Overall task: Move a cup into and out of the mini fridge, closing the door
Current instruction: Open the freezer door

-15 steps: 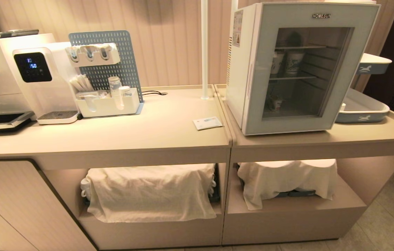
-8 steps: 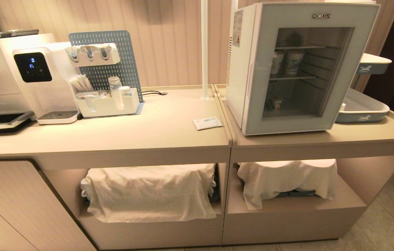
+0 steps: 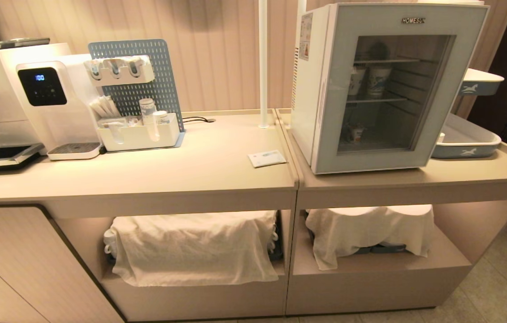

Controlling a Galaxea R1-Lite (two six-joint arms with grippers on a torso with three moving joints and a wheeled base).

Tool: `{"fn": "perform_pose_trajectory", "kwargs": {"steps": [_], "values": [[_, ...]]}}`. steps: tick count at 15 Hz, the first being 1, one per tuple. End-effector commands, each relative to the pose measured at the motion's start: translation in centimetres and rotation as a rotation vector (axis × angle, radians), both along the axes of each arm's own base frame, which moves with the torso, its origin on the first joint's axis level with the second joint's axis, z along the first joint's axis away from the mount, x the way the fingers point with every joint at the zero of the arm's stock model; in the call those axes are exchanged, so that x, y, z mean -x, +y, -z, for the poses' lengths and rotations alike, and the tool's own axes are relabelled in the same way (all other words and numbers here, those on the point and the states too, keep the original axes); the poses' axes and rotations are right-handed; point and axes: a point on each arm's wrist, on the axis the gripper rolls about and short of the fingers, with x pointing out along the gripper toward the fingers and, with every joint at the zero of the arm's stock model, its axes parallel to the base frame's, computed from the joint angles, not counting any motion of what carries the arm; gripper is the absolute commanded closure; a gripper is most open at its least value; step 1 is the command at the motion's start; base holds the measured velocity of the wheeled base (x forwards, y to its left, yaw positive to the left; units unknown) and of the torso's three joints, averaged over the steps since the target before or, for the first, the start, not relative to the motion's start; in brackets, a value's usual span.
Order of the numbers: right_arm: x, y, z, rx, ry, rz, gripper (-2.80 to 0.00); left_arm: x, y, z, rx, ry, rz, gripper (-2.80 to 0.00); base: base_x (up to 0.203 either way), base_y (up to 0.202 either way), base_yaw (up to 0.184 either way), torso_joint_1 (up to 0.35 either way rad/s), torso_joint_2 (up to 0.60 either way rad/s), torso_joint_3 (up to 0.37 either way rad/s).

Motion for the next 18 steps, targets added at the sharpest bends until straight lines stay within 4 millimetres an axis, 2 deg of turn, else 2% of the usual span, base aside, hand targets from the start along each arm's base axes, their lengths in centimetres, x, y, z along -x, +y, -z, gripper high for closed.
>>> {"fn": "perform_pose_trajectory", "kwargs": {"steps": [1,9,18], "values": [[-0.08,0.00,0.27,0.001,0.010,-0.001,0.00,0.00,0.00,0.00,0.000,0.000,0.000,0.00,0.000,0.000,0.000,0.000,0.00,0.000],[-0.07,0.00,0.25,0.001,0.009,-0.001,0.00,0.00,-0.04,0.00,-0.083,0.003,0.018,0.00,0.000,0.000,0.000,0.000,0.00,0.000],[-0.08,0.00,0.29,0.005,0.010,-0.001,0.00,0.00,-0.04,0.04,-0.072,0.003,0.017,0.00,0.000,0.000,0.000,0.000,0.00,0.000]]}}
